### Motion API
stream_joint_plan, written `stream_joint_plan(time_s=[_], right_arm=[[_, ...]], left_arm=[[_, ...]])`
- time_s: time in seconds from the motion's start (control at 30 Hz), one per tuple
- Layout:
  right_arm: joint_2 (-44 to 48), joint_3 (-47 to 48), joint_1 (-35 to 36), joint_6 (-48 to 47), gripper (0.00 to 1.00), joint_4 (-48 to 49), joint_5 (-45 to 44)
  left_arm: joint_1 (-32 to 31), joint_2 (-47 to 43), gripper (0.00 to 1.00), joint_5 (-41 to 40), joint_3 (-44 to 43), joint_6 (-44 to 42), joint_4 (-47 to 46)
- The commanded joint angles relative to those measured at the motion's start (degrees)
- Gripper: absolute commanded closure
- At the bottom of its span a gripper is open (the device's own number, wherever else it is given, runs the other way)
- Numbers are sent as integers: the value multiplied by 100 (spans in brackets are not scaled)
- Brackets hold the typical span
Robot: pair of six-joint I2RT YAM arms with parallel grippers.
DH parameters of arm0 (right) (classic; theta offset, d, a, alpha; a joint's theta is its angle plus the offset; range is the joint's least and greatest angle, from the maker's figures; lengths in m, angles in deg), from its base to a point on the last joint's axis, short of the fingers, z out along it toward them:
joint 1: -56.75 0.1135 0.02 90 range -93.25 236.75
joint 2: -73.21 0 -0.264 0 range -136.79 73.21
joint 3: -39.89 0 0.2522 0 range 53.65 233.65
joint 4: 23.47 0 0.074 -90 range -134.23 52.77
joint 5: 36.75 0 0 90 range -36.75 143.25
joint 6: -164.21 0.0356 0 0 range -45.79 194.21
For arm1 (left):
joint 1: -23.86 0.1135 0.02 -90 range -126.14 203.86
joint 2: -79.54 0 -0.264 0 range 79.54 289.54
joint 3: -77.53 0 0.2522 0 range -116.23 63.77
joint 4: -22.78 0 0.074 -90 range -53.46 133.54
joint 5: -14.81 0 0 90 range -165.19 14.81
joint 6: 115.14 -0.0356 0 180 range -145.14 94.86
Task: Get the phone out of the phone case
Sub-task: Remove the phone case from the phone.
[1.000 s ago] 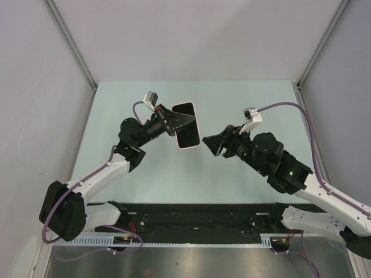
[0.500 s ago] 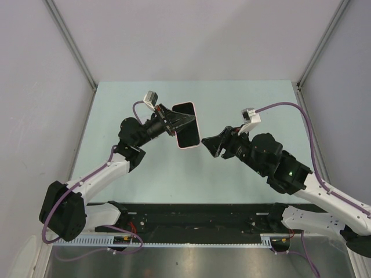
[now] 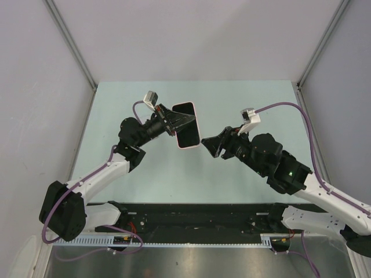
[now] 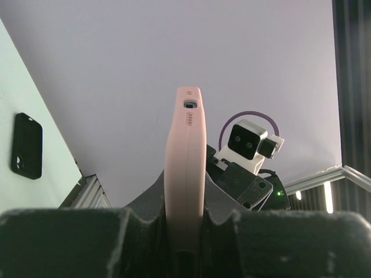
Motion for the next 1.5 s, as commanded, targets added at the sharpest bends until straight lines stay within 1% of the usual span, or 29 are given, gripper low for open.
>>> stream_joint_plan(time_s=[0.0,0.33,0.57,1.03,1.27,1.47], right_arm=[[-47,240,38,-104,39,3,-189],[-372,248,82,-86,40,-419,-452],[-566,240,275,-86,41,-805,-769],[-1330,240,583,-7,41,-1447,-1129],[-1611,240,592,-25,41,-1273,-1077],[-1840,240,592,-25,40,-851,-717]], left_arm=[[20,-120,100,-71,-310,-67,-430],[29,-217,100,-80,-327,-50,-430],[29,-261,100,-80,-397,-24,-421],[38,-472,100,-176,-582,99,-438],[38,-507,100,-185,-591,345,-685],[38,-542,100,-185,-512,548,-887]])
